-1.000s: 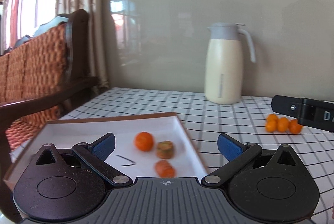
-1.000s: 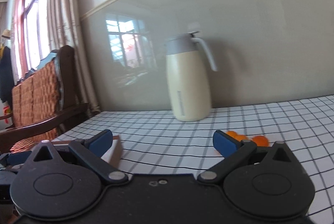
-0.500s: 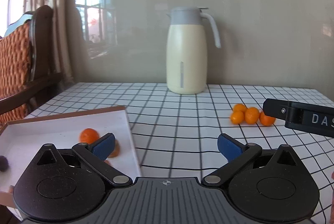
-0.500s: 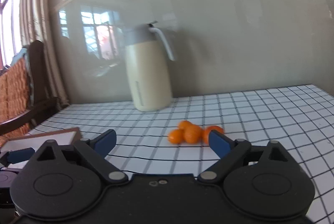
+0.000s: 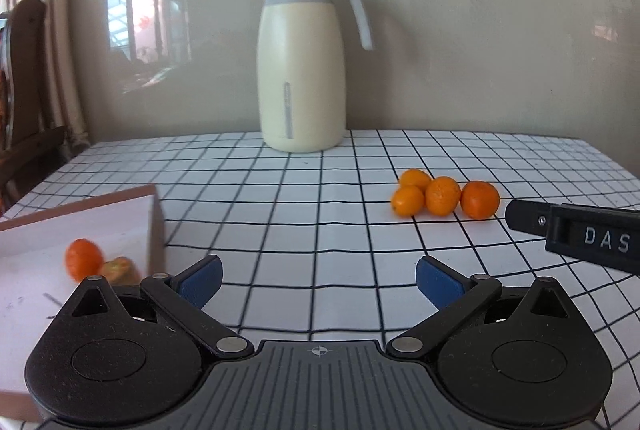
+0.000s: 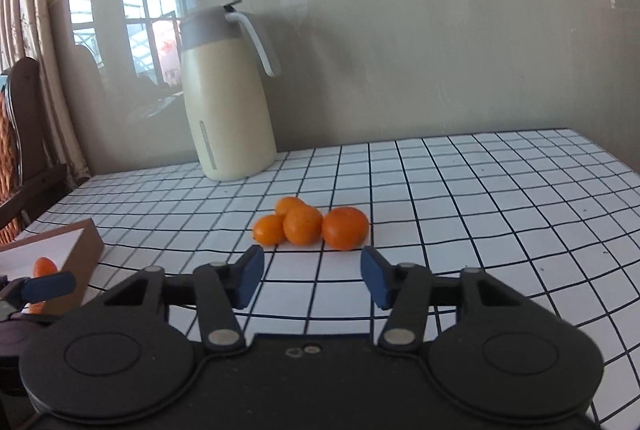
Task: Organize fruits
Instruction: 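Move both tools back toward the group of oranges, then grasp an orange with the left tool while the right tool grasps a larger orange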
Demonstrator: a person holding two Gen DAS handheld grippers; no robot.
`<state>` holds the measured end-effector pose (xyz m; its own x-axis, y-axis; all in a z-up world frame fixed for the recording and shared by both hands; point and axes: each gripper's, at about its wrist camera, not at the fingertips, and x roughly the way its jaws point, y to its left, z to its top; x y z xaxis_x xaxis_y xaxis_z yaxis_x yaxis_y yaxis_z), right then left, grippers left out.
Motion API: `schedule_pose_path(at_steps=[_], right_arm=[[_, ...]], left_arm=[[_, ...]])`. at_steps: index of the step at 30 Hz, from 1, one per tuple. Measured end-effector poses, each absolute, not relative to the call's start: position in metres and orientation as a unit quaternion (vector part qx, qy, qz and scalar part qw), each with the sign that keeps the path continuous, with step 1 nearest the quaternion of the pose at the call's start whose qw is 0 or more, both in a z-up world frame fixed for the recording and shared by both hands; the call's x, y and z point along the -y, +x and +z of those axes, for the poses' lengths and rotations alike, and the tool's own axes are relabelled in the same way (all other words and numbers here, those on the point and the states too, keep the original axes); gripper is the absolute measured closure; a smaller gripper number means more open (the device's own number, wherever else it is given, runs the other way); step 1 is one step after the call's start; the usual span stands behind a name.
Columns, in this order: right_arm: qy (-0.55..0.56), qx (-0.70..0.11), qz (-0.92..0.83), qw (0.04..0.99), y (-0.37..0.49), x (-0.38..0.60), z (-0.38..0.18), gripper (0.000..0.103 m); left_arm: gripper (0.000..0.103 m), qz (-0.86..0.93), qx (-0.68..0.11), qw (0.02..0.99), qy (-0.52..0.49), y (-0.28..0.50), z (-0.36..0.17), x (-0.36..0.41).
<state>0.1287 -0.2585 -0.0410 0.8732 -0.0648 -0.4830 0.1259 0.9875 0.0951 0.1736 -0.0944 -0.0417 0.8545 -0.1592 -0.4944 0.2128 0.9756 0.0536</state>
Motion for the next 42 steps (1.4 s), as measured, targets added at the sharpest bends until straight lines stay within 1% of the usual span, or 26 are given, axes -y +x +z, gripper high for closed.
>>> schedule_pose_path(at_steps=[1, 2, 6, 9, 12, 17, 21, 24, 28, 30, 33, 36, 39, 42], right_arm=[[0.064, -0.249, -0.049, 0.965, 0.131, 0.26, -0.043, 0.061], [0.065, -0.253, -0.051, 0.964, 0.135, 0.261, -0.044, 0.061], [0.067, -0.262, -0.055, 0.961, 0.149, 0.266, -0.048, 0.062], [0.073, -0.268, -0.057, 0.959, 0.158, 0.27, -0.051, 0.064], [0.077, -0.277, -0.06, 0.956, 0.168, 0.275, -0.054, 0.064], [0.085, -0.286, -0.065, 0.952, 0.18, 0.282, -0.059, 0.064], [0.083, -0.291, -0.067, 0.951, 0.191, 0.285, -0.061, 0.064], [0.084, -0.294, -0.067, 0.95, 0.198, 0.287, -0.064, 0.064], [0.086, -0.296, -0.068, 0.949, 0.205, 0.29, -0.065, 0.064], [0.087, -0.298, -0.068, 0.948, 0.209, 0.291, -0.066, 0.064], [0.091, -0.299, -0.068, 0.948, 0.214, 0.294, -0.067, 0.064], [0.094, -0.299, -0.068, 0.947, 0.217, 0.297, -0.067, 0.065], [0.102, -0.3, -0.066, 0.946, 0.22, 0.299, -0.067, 0.068], [0.108, -0.297, -0.068, 0.946, 0.222, 0.3, -0.068, 0.069]], left_arm=[[0.009, -0.1, -0.254, 0.96, 0.057, 0.177, -0.043, 0.098], [0.011, -0.103, -0.259, 0.958, 0.06, 0.182, -0.045, 0.102], [0.011, -0.107, -0.27, 0.955, 0.06, 0.199, -0.051, 0.111], [0.014, -0.115, -0.274, 0.953, 0.057, 0.21, -0.053, 0.117], [0.015, -0.123, -0.278, 0.951, 0.055, 0.221, -0.054, 0.124], [0.025, -0.14, -0.286, 0.946, 0.059, 0.236, -0.058, 0.138], [0.027, -0.15, -0.291, 0.943, 0.058, 0.245, -0.059, 0.145], [0.03, -0.156, -0.296, 0.94, 0.06, 0.253, -0.061, 0.15], [0.031, -0.16, -0.298, 0.939, 0.061, 0.262, -0.062, 0.154], [0.033, -0.161, -0.299, 0.938, 0.06, 0.267, -0.064, 0.157], [0.038, -0.166, -0.303, 0.936, 0.064, 0.274, -0.067, 0.164], [0.04, -0.171, -0.299, 0.936, 0.075, 0.279, -0.07, 0.174], [0.041, -0.176, -0.301, 0.934, 0.079, 0.285, -0.071, 0.178], [0.045, -0.179, -0.302, 0.933, 0.078, 0.29, -0.072, 0.181]])
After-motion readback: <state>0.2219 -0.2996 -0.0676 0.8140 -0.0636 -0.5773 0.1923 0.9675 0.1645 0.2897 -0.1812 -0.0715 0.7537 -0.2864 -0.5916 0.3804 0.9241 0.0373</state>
